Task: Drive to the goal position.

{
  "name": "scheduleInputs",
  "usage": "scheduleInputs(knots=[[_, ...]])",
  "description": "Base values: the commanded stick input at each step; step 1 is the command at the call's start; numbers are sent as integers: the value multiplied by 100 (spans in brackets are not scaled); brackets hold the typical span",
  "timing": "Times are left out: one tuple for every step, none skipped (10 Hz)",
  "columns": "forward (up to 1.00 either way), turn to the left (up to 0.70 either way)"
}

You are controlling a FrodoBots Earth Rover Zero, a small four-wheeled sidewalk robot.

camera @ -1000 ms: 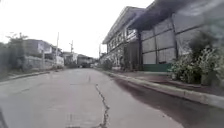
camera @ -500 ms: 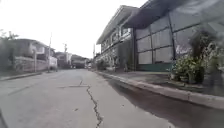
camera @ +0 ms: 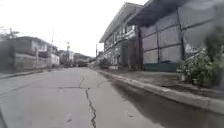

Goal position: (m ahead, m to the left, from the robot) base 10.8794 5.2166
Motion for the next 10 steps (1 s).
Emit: scheduleInputs(knots=[[70, 0], [70, 0], [70, 0], [70, 0], [70, 0], [70, 0], [70, 0], [70, 0], [70, 0], [70, 0]])
